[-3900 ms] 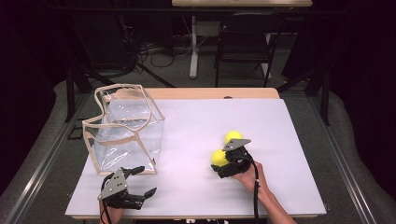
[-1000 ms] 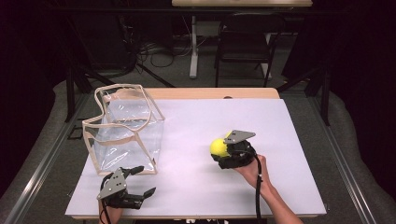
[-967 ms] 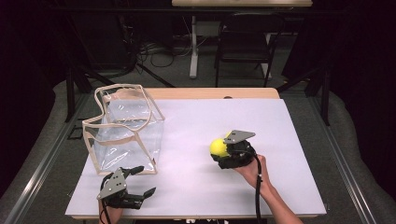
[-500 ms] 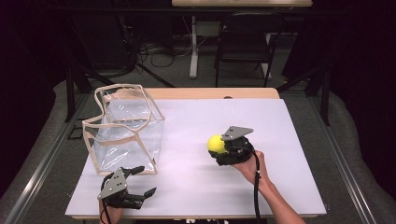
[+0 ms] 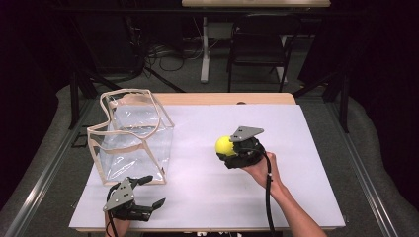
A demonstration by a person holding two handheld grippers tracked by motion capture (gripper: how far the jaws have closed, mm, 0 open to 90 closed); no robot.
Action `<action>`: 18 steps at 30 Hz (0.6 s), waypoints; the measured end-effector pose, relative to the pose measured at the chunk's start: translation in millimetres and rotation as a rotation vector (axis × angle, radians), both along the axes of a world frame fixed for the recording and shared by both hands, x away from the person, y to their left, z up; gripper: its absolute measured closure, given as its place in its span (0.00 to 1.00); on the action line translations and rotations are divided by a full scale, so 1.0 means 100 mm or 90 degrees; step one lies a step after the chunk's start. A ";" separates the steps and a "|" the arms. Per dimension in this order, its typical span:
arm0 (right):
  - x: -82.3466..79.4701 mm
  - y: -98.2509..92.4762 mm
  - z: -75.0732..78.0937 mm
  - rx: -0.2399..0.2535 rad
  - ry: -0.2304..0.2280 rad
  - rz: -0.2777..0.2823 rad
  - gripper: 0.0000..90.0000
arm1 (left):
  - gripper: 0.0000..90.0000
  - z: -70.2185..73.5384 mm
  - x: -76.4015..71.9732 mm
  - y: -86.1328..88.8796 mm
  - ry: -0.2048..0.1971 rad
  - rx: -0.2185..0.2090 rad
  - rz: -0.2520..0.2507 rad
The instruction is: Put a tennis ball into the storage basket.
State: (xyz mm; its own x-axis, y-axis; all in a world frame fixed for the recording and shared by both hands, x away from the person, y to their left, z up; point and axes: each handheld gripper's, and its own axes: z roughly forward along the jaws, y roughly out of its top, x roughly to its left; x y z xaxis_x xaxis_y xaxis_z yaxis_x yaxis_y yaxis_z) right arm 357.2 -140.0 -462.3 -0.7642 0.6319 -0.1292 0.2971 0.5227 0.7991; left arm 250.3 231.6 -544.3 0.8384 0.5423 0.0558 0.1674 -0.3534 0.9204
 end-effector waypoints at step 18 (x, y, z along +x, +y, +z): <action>0.09 0.07 0.15 -0.003 -0.013 0.007 0.29 | 0.18 0.00 0.00 0.00 0.001 -0.002 -0.002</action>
